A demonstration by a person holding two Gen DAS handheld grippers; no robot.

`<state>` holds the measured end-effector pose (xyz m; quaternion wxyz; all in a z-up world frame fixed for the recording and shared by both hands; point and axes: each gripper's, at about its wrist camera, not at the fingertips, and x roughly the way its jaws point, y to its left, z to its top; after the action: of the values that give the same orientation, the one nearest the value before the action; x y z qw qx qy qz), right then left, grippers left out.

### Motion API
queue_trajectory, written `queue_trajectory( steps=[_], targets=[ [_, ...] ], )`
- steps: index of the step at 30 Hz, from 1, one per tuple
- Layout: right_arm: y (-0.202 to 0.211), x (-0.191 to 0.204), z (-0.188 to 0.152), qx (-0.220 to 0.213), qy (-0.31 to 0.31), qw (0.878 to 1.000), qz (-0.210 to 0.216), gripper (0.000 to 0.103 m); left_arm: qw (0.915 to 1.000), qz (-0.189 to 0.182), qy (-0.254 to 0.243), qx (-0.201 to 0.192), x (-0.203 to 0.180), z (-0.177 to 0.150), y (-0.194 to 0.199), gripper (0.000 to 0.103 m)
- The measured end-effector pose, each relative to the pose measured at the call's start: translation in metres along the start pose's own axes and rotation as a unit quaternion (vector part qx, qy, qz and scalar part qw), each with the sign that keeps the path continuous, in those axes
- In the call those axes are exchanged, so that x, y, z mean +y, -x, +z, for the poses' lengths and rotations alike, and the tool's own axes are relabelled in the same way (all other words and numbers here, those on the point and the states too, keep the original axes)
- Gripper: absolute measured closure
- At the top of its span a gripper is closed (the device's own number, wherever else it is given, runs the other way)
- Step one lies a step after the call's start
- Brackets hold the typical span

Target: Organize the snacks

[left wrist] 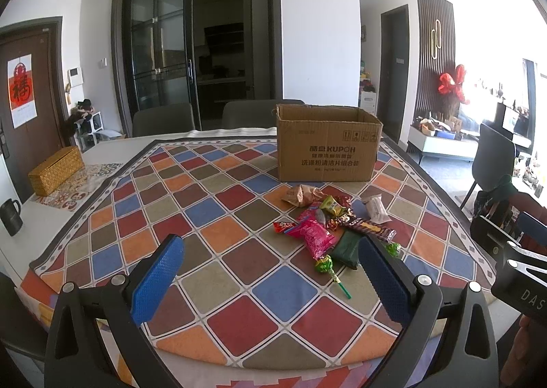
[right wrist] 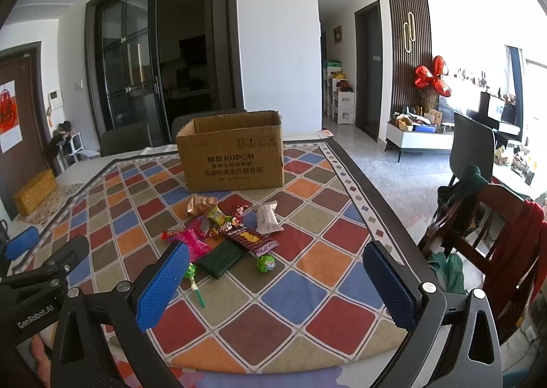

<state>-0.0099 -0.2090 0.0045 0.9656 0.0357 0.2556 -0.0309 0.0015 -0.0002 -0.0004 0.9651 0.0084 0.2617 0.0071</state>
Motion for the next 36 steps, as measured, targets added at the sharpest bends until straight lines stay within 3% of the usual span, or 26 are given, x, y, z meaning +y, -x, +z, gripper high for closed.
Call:
queue_trajectory(
  steps=[36],
  targets=[
    [-0.0005, -0.0001, 0.0024, 0.002, 0.001, 1.0, 0.0, 0.0, 1.0, 0.0, 0.0, 0.0, 0.0013, 0.0002, 0.0003, 0.0]
  ],
)
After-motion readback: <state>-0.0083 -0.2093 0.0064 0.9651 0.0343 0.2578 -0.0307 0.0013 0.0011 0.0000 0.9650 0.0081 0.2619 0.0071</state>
